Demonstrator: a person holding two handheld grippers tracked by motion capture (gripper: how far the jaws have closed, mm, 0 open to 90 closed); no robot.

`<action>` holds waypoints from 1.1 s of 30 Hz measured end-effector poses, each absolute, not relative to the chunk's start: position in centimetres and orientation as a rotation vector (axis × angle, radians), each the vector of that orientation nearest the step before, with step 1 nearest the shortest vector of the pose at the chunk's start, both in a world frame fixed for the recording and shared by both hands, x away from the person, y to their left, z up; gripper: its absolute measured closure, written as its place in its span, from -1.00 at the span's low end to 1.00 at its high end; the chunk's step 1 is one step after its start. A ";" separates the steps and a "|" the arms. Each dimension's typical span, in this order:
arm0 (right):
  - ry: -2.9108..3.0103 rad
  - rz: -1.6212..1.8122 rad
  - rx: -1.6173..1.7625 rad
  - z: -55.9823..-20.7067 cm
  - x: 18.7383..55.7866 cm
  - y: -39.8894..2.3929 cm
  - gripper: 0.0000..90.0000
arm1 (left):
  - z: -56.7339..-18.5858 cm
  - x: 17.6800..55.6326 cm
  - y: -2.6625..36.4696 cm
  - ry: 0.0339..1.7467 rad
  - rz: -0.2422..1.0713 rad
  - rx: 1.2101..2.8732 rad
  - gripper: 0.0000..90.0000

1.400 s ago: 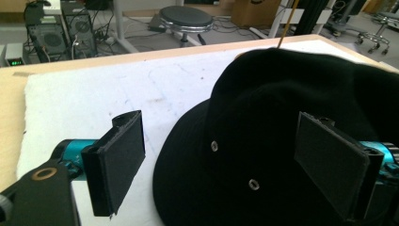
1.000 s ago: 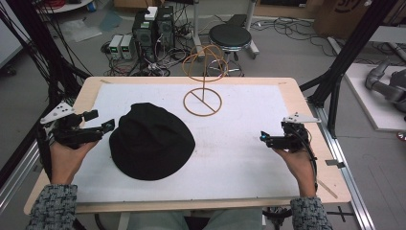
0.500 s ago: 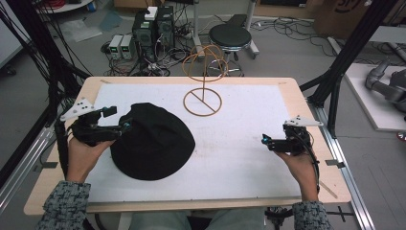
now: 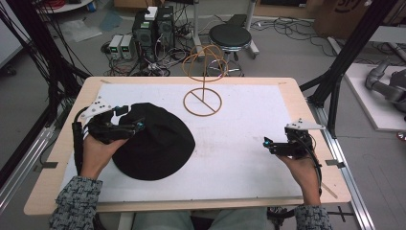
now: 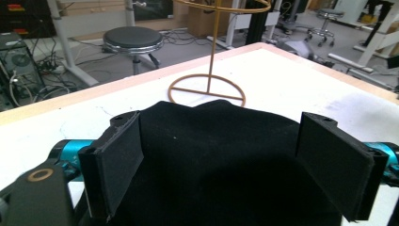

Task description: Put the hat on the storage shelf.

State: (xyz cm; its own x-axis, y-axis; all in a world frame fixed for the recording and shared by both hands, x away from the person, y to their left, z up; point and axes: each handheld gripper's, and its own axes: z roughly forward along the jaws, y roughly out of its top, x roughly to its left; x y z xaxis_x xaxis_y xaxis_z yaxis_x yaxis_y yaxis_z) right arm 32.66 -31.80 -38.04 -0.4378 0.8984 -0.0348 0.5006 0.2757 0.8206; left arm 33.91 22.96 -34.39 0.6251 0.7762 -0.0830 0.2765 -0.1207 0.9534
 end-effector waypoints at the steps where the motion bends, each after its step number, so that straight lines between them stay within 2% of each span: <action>1: 2.050 1.042 1.248 -38.1 32.6 -31.9 -0.77 | -34.5 34.0 22.7 0.879 0.555 1.694 -0.65; 12: 2.070 1.031 1.253 -38.4 32.6 -31.7 -0.77 | -35.4 34.5 21.9 0.896 0.584 1.727 -0.63; 20: 2.069 1.032 1.247 -38.4 32.7 -31.5 -0.77 | -35.8 34.6 21.9 0.899 0.577 1.740 -0.31; 22: 2.066 1.031 1.249 -38.4 32.7 -31.6 -0.77 | -35.9 34.6 21.9 0.901 0.568 1.734 -0.29; 33: 2.072 1.029 1.252 -38.5 32.6 -31.6 -0.77 | -36.4 34.9 22.2 0.904 0.549 1.750 0.20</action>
